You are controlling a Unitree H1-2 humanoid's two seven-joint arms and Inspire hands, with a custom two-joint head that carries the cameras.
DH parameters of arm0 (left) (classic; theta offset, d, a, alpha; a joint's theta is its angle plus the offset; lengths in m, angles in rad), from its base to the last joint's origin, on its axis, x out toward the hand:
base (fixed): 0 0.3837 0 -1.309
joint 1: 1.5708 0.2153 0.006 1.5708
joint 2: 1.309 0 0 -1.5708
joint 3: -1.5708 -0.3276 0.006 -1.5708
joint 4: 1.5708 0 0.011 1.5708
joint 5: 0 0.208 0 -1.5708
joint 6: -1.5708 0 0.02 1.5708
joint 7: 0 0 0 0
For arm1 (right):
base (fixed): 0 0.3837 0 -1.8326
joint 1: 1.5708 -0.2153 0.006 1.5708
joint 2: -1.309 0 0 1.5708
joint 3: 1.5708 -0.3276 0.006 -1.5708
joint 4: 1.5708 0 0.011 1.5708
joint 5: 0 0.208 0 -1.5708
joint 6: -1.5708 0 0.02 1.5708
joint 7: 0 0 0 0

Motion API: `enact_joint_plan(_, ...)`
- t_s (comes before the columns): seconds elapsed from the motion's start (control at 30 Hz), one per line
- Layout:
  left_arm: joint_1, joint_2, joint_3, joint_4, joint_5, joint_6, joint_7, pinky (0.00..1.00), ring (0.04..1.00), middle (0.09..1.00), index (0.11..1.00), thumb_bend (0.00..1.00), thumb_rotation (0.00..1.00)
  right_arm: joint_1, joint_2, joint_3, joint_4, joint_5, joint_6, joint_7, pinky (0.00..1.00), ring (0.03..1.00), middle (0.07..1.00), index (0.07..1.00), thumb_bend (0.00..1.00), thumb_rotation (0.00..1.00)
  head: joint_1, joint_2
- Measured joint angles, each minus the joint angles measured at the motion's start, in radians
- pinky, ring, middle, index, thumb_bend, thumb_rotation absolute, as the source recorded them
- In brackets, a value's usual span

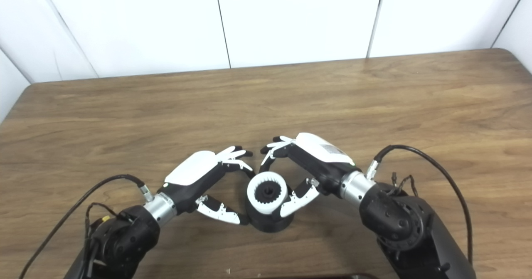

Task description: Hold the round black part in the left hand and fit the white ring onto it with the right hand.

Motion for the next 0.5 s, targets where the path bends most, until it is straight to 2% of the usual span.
enact_joint_plan(0.5, 0.0, -0.005, 0.004, -0.007, -0.001, 0.014, -0.011, 0.86, 0.996, 0.948, 0.689, 0.82, 0.33, 0.005, -0.002, 0.0, 0.013, -0.002, -0.011, 0.0, 0.95, 0.958, 0.854, 0.496, 0.52, 0.16, 0.003, 0.0)
